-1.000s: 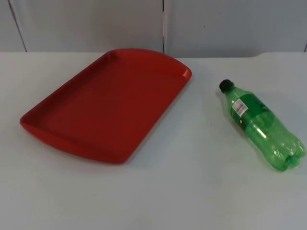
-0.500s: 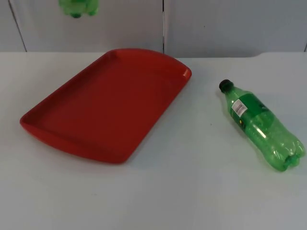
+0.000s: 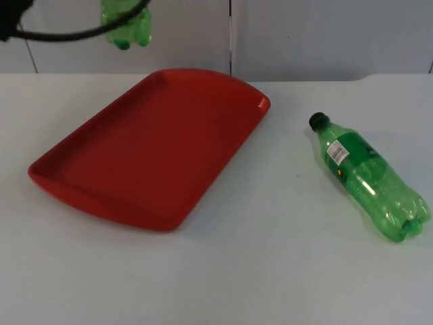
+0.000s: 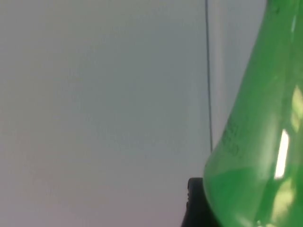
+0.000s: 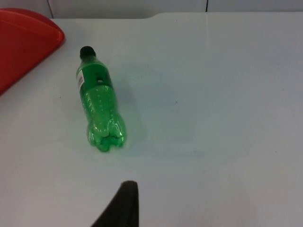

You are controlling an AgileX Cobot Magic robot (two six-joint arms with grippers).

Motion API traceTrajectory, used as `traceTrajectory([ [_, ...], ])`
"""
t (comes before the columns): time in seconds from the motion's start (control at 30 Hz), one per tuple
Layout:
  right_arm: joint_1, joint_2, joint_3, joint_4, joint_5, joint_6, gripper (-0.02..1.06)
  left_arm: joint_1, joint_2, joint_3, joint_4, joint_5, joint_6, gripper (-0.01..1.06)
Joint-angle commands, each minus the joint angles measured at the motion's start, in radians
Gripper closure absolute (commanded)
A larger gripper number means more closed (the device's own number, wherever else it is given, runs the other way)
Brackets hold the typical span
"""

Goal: Place the bottle upright on the tray.

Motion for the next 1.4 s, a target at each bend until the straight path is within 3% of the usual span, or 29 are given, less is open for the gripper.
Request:
traceTrajectory([
  [0.0, -0.007, -0.004, 0.003, 0.003, -0.005, 0.002, -0.01, 0.002, 0.069, 0.001, 0.007, -0.112, 0.032, 1.05],
  [0.57, -0.007, -0.004, 0.003, 0.003, -0.005, 0.002, -0.01, 0.006, 0.271, 0.001, -0.123, -0.249, 0.118, 1.05],
  [0.87, -0.007, -0.004, 0.003, 0.003, -0.005, 0.002, -0.01, 0.036, 0.367, 0.001, -0.128, -0.385, 0.116, 1.05],
  [1.37, -0.007, -0.004, 0.003, 0.003, -0.005, 0.002, -0.01, 0.045, 0.466, -0.001, -0.097, -0.385, 0.091, 1.05],
])
